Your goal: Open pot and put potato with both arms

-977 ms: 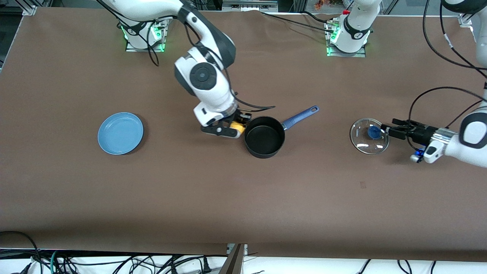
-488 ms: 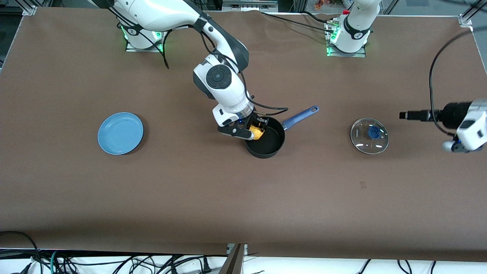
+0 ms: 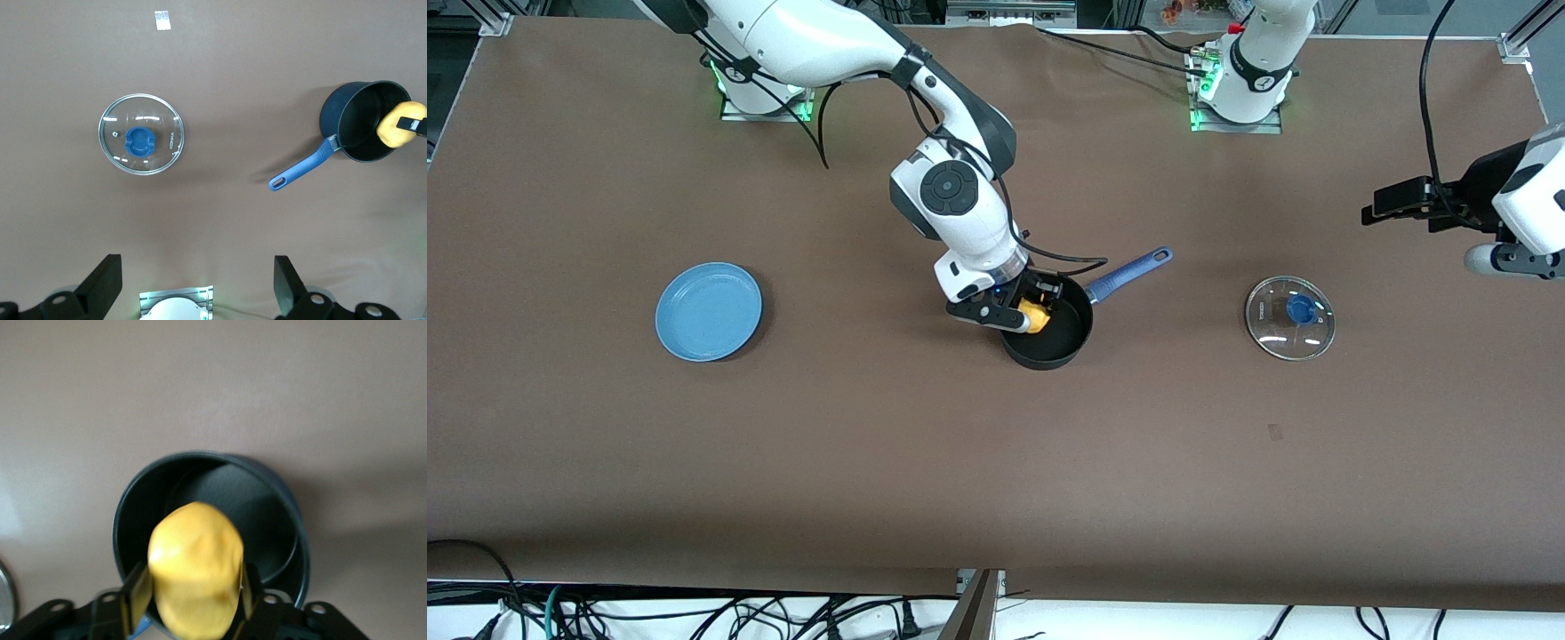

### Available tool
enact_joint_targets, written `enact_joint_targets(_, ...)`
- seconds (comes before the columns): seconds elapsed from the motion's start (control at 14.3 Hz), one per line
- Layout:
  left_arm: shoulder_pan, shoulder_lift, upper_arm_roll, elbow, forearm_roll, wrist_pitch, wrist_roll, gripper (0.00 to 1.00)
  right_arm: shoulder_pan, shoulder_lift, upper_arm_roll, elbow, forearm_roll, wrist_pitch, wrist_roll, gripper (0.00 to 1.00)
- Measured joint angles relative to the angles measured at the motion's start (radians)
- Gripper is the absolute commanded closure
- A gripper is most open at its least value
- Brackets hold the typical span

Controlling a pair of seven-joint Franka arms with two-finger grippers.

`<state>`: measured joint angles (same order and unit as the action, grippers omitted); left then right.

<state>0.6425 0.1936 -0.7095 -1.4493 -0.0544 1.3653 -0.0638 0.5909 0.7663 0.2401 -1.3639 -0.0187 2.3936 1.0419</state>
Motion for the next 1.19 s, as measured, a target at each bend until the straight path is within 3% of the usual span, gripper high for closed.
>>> enact_joint_targets(0.14,-0.1,0.002,0.052,-0.008,0.043,0.012,-0.005,0.0,-0.006,0.0,-0.013,0.034,-0.007,-0.072,-0.033,0.0)
enact_joint_targets(0.35,-0.417,-0.009,0.323,-0.021,0.059,0.052,-0.034,0.0,-0.048,-0.015,-0.017,0.143,-0.01,-0.296,-0.158,0.0)
enact_joint_targets(0.42,-0.489,-0.022,0.398,-0.043,0.059,0.086,-0.037,0.0,-0.069,-0.035,-0.019,0.164,-0.01,-0.372,-0.209,0.0)
enact_joint_targets(0.56,-0.539,-0.067,0.483,-0.118,0.052,0.187,-0.038,0.0,-0.13,-0.091,-0.022,0.18,-0.012,-0.503,-0.344,0.0)
enact_joint_targets(0.7,-0.538,-0.108,0.52,-0.175,0.042,0.219,-0.034,0.0,-0.214,-0.155,-0.024,0.182,-0.016,-0.621,-0.497,0.0)
enact_joint_targets(0.91,-0.539,-0.137,0.527,-0.187,0.039,0.216,-0.035,0.0,-0.346,-0.247,-0.025,0.169,-0.021,-0.783,-0.72,0.0)
enact_joint_targets(1.19,-0.54,-0.145,0.528,-0.194,0.039,0.214,-0.036,0.0,-0.511,-0.408,-0.027,0.064,-0.026,-0.868,-0.933,0.0)
